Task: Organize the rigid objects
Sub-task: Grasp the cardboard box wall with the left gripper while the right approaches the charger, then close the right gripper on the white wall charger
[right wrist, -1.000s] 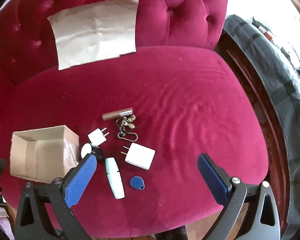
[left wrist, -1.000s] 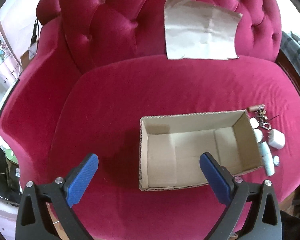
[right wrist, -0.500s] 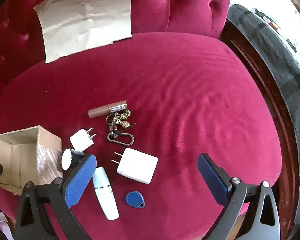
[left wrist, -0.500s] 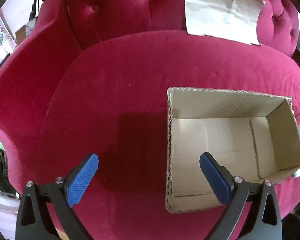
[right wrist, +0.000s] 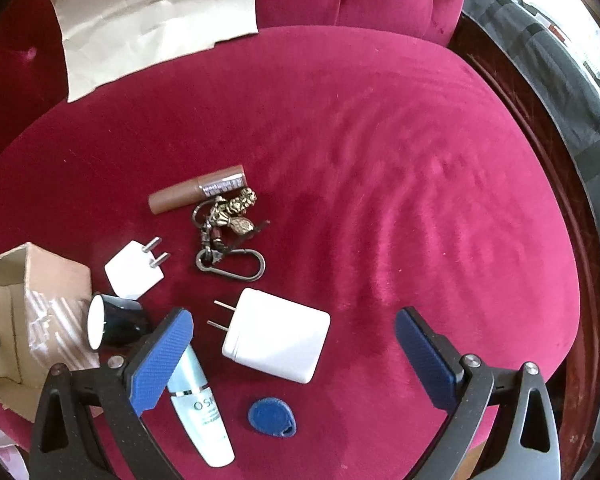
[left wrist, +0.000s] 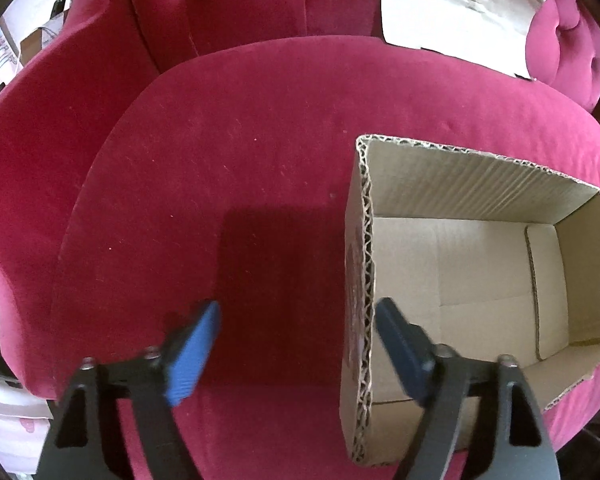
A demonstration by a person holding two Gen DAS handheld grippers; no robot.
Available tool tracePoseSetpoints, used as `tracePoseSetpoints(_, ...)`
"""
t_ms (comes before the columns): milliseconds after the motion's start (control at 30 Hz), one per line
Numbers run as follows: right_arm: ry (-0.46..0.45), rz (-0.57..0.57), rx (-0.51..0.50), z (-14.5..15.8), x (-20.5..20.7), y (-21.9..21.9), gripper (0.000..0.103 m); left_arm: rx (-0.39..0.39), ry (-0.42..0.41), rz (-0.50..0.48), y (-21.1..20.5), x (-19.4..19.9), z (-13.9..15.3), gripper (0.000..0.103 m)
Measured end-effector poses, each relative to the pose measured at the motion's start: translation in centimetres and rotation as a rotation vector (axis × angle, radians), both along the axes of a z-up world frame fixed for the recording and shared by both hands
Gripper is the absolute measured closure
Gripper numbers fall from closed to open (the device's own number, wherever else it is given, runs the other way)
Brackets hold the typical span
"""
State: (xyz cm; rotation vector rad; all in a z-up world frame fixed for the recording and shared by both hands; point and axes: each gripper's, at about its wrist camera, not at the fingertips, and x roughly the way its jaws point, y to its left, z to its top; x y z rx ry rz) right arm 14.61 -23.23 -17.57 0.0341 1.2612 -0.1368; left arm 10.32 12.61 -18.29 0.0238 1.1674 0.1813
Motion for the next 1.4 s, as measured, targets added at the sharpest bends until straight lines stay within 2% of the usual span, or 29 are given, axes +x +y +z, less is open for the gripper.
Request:
tracePoseSetpoints(167, 0.024, -0.02, 0.008, -1.2, 0.4, 0.2, 0.0, -0.037, 0.003, -0.004, 0.4, -0.1, 0.2, 0.049)
tracePoseSetpoints(233, 0.033, -0.03, 0.016, -1.6, 0.6, 0.1, 0.0, -0.063, 0.004, -0.013, 0.7, -0.1, 0.2, 0.068)
tracePoseSetpoints(267, 0.035, -0.037, 0.025, -1.8, 0.8, 0.1, 0.0, -0.077, 0.006, -0.017, 0.7, 0.0, 0.2, 0.072)
tracePoseSetpoints(333, 0.034, -0.042, 0.041, -2.0, 0.9, 0.1, 0.0, -0.096, 0.007, -0.026, 0.6, -0.1, 0.3, 0.088)
tracePoseSetpoints(400, 0.032, -0.046, 0.047, -2.1, 0.9, 0.1, 0.001, -0.103, 0.007, -0.045, 0.2, -0.2, 0.3, 0.098)
tracePoseSetpoints(467, 0.039, -0.042, 0.047, -2.4, 1.0, 0.1, 0.001, -0.086, 0.004, -0.054, -0.1, -0.4, 0.4, 0.099)
tracePoseSetpoints(633, 0.051, -0.044, 0.056, -2.8, 0.8, 0.9, 0.007, -0.109, 0.004, -0.041, -0.4, -0.4, 0.4, 0.1)
tracePoseSetpoints(767, 0.059, -0.044, 0.087, -3.3, 0.5, 1.1, 0.029, -0.102, 0.004, -0.044, -0.3, -0.2, 0.1, 0.1)
tracePoseSetpoints(1033, 0.024, -0.037, 0.079, -2.5, 0.5, 1.7, 0.03, -0.096, 0.002, -0.046, -0.3, -0.1, 0.2, 0.099)
tracePoseSetpoints(1400, -0.048, -0.006, 0.056, 1.6, 0.2, 3.4, 0.03, -0.094, 0.002, -0.043, -0.5, -0.3, 0.2, 0.1)
